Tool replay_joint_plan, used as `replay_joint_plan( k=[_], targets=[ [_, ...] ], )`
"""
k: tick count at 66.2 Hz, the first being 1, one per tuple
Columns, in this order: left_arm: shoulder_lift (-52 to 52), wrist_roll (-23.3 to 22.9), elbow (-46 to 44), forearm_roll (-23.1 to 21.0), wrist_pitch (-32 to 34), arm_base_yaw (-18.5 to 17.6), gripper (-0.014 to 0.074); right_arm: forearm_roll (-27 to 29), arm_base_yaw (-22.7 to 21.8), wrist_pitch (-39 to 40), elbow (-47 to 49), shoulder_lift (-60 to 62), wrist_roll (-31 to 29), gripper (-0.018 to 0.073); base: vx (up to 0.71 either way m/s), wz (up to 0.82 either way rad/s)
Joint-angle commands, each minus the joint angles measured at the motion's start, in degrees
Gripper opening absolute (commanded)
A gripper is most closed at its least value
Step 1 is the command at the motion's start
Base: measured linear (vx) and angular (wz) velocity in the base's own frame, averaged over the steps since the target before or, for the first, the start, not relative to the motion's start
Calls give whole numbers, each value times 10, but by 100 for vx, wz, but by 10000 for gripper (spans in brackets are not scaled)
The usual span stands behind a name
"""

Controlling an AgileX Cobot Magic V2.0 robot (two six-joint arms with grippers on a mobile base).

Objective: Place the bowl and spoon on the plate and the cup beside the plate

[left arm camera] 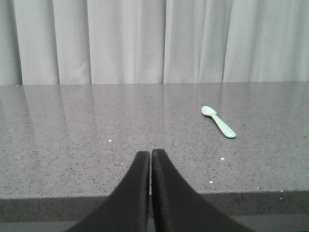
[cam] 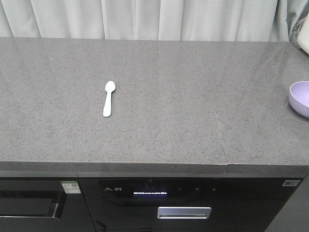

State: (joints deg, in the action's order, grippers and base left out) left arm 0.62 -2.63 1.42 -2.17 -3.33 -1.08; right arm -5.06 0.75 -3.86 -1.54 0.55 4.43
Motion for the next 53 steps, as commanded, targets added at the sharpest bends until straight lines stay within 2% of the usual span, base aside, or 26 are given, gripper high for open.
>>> replay_joint_plan(
  k=[1, 53],
  targets=[
    [-3, -3, 17, -1, 39, 0, -6, -6, -3, 44, -9, -4, -5, -5, 2, 0],
    [-3, -3, 17, -1, 39, 0, -6, -6, -3, 44, -9, -4, -5, -5, 3, 1]
  ],
)
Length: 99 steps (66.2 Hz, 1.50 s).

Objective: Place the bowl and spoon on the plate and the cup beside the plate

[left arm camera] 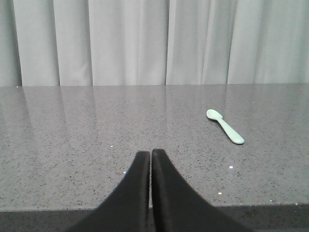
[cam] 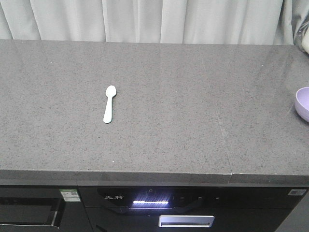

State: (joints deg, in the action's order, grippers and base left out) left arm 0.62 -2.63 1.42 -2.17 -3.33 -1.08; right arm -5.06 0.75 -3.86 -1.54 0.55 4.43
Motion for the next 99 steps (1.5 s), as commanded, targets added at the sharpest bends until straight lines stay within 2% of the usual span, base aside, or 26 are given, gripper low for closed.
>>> replay_joint_plan(
  k=[1, 99],
  targets=[
    [-3, -3, 17, -1, 39, 0, -6, -6, -3, 44, -9, -4, -5, -5, 3, 1],
    [-3, -3, 17, -1, 39, 0, -6, -6, -3, 44, -9, -4, -5, -5, 3, 0]
  ],
)
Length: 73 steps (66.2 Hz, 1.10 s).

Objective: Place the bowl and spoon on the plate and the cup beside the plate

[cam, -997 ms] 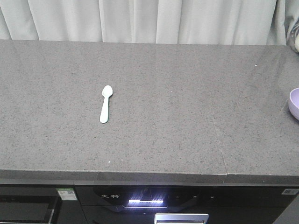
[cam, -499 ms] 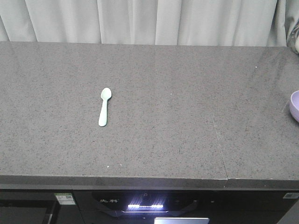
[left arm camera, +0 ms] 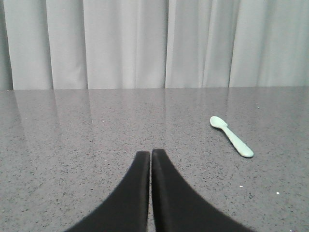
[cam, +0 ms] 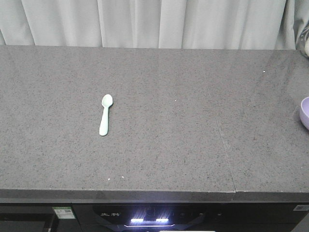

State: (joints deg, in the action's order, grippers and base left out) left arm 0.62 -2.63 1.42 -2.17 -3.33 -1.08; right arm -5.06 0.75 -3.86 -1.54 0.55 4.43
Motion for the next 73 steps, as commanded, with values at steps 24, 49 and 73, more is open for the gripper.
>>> replay_joint_plan(
  k=[24, 49, 73],
  targets=[
    [-3, -3, 17, -1, 39, 0, -6, -6, -3, 44, -9, -4, -5, -5, 3, -2],
    [-3, -3, 17, -1, 39, 0, -6, -6, -3, 44, -9, -4, -5, -5, 3, -2],
    [-3, -3, 17, -1, 39, 0, -6, -6, -3, 44, -9, -4, -5, -5, 3, -1]
  ],
)
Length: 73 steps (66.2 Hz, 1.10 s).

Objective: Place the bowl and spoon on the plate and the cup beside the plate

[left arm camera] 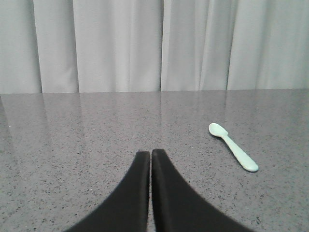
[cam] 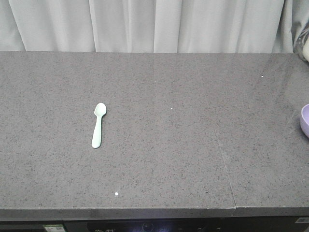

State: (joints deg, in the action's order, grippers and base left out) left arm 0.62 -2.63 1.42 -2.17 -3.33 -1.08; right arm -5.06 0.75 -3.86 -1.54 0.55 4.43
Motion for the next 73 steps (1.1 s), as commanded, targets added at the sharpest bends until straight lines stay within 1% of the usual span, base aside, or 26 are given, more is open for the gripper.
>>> replay_joint_plan(
  k=[1, 73],
  targets=[
    [-3, -3, 17, -1, 39, 0, -6, -6, -3, 44, -9, -4, -5, -5, 3, -1],
    [-3, -3, 17, -1, 39, 0, -6, -6, -3, 44, -9, -4, -5, -5, 2, -1]
  ],
)
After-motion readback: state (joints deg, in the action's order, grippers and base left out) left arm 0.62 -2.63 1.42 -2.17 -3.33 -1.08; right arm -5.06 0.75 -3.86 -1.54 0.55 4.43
